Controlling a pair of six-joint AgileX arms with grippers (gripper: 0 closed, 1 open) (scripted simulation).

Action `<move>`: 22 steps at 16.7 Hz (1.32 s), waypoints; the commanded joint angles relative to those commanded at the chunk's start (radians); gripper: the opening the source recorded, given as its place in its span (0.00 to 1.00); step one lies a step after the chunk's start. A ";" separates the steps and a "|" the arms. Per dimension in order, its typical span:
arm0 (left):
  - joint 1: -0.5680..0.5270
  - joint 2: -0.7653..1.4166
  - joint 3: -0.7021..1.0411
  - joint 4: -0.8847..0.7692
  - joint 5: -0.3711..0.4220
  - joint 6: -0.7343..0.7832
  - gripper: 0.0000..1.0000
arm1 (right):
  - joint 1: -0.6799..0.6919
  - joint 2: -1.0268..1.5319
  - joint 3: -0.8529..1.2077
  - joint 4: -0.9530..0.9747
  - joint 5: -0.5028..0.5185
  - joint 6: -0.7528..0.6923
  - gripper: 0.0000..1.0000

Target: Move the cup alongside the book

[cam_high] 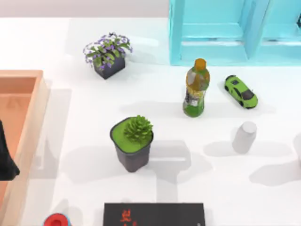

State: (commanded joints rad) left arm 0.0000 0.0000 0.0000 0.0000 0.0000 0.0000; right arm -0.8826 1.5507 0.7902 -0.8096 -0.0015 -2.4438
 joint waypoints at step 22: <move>0.000 0.000 0.000 0.000 0.000 0.000 1.00 | -0.002 -0.010 0.020 -0.036 0.000 -0.001 0.00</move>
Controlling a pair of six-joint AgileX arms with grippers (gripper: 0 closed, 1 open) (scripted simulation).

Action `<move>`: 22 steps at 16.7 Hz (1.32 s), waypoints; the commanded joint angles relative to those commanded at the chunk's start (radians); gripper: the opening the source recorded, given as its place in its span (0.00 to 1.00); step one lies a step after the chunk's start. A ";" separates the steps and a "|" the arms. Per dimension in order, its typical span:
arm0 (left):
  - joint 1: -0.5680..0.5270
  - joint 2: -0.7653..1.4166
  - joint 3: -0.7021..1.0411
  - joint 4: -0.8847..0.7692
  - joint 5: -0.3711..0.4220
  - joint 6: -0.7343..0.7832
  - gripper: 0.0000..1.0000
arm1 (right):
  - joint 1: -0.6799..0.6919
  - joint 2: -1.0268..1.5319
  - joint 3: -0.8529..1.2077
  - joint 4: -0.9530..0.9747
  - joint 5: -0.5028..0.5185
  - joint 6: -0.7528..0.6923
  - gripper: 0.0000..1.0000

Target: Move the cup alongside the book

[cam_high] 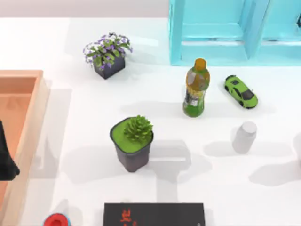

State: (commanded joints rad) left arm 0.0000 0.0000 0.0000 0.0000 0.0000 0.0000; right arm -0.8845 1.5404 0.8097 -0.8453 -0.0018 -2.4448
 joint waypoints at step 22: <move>0.000 0.000 0.000 0.000 0.000 0.000 1.00 | 0.238 0.001 0.141 -0.347 -0.040 0.486 0.00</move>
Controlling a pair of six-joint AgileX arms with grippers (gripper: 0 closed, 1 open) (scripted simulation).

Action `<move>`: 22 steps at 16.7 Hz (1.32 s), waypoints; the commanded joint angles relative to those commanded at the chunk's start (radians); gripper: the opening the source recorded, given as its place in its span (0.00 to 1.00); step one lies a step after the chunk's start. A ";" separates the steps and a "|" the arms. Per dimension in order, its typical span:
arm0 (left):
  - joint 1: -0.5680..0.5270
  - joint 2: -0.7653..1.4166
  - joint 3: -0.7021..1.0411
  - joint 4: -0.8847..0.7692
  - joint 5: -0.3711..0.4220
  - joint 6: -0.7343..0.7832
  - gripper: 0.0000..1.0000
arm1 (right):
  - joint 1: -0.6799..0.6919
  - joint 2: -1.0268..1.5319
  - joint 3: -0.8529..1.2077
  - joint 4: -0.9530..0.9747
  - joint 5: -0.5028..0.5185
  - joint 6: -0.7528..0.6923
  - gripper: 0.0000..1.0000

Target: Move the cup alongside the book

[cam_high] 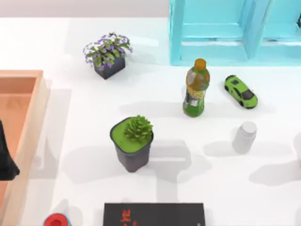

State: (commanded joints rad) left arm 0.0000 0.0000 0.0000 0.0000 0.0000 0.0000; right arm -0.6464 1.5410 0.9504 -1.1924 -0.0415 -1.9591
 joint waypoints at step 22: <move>0.000 0.000 0.000 0.000 0.000 0.000 1.00 | 0.979 0.014 0.110 -0.090 0.000 1.904 0.00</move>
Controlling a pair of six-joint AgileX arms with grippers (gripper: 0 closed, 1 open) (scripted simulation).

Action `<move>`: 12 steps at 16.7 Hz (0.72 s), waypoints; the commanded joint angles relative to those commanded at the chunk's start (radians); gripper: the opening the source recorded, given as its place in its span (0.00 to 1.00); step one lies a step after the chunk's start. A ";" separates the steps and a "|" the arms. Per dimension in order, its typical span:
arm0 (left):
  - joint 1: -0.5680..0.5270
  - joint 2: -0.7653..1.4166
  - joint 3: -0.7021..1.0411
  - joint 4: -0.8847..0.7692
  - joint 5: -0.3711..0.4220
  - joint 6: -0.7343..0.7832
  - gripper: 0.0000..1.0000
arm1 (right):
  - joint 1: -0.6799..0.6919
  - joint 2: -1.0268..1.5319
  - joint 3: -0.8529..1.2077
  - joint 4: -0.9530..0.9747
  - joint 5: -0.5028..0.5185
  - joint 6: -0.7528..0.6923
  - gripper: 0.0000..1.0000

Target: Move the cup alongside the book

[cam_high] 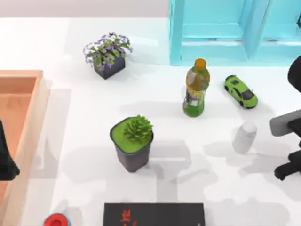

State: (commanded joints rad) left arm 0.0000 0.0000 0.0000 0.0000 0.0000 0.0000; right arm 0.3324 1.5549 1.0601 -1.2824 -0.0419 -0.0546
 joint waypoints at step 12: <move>0.000 0.000 0.000 0.000 0.000 0.000 1.00 | 0.491 0.050 0.166 0.075 -0.026 0.880 0.00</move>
State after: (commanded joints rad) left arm 0.0000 0.0000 0.0000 0.0000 0.0000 0.0000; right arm 0.8233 1.6049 1.2262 -1.2070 -0.0682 0.8249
